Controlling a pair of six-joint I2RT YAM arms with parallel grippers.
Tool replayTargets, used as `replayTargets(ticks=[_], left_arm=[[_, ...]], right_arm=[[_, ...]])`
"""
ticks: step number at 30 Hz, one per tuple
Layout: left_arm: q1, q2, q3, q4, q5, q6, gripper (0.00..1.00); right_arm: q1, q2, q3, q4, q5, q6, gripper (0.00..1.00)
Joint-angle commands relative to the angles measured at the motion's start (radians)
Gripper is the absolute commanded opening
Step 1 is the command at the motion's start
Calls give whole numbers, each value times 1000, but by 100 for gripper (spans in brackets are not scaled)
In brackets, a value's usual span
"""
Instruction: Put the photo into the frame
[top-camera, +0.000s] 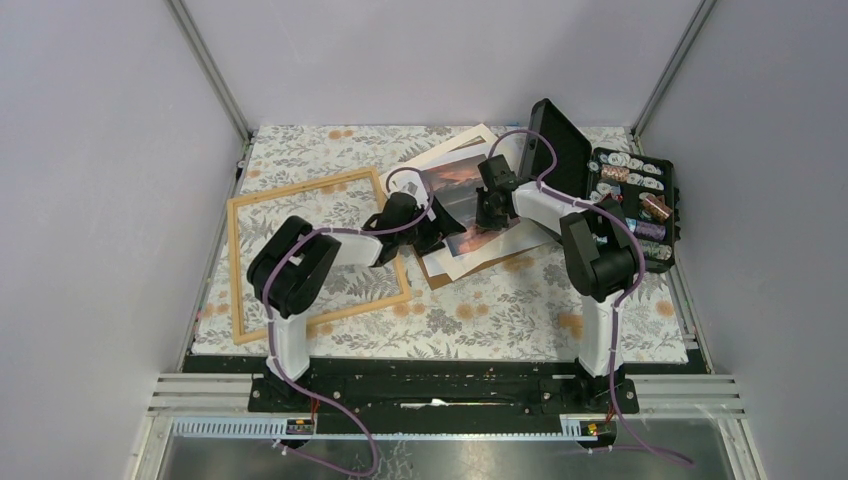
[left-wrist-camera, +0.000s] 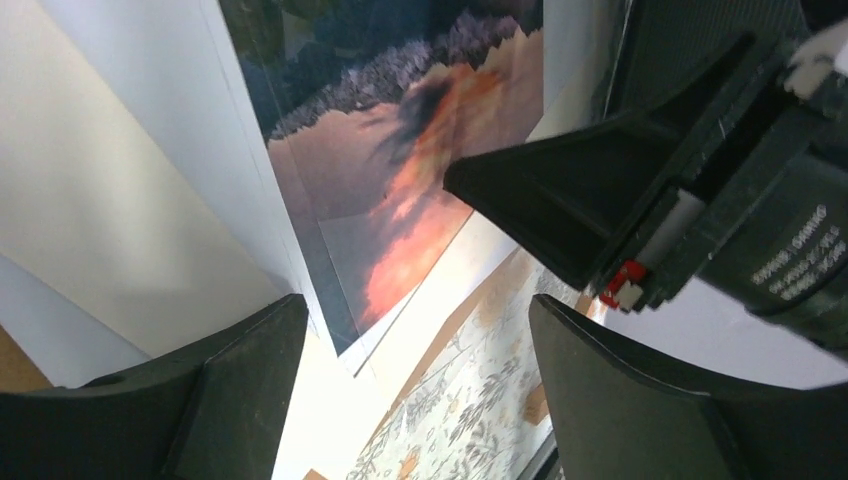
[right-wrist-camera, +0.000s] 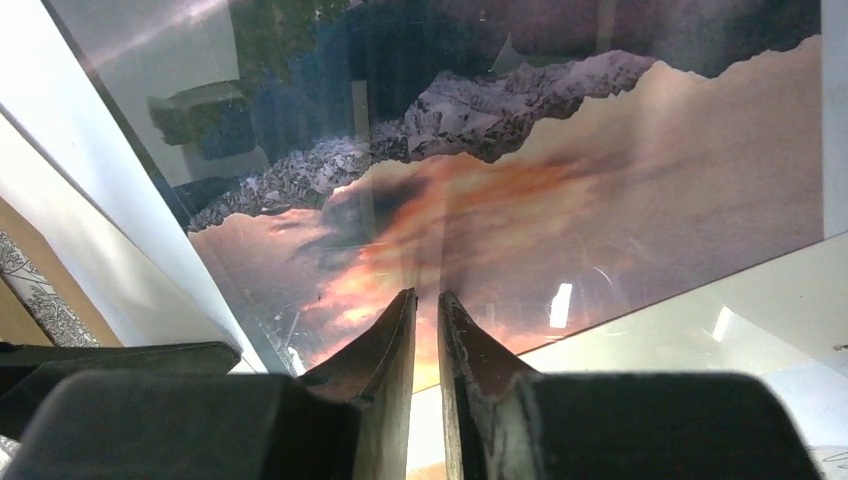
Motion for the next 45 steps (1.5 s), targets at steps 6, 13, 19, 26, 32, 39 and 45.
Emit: replayTargets(ticks=[6,13,19,26,32,39,45], left_arm=[[-48,-245,-145,18,43,100,99],[-201,-236,-259,218,-27,-57,99],[-262,-162,-316,346,-155,-128,99],[-278,-69,-290,373,-214,-112,99],[-288,-44,-256,327,-265,-114,99],[-314,-18,-144,69,-314,-211,99],[-345,-56,-148,-42,-400,-269,99]], right_arm=[[0,-107,-99,-17,-50,-16,31],[0,-125,-150,-40,36,-87,39],[-4,-84,-151,-19,40,-106,39],[-8,-113,-172,7,20,-107,39],[-9,-110,-170,10,13,-105,39],[-9,-116,-173,10,12,-103,39],[-9,-112,-174,11,13,-104,39]])
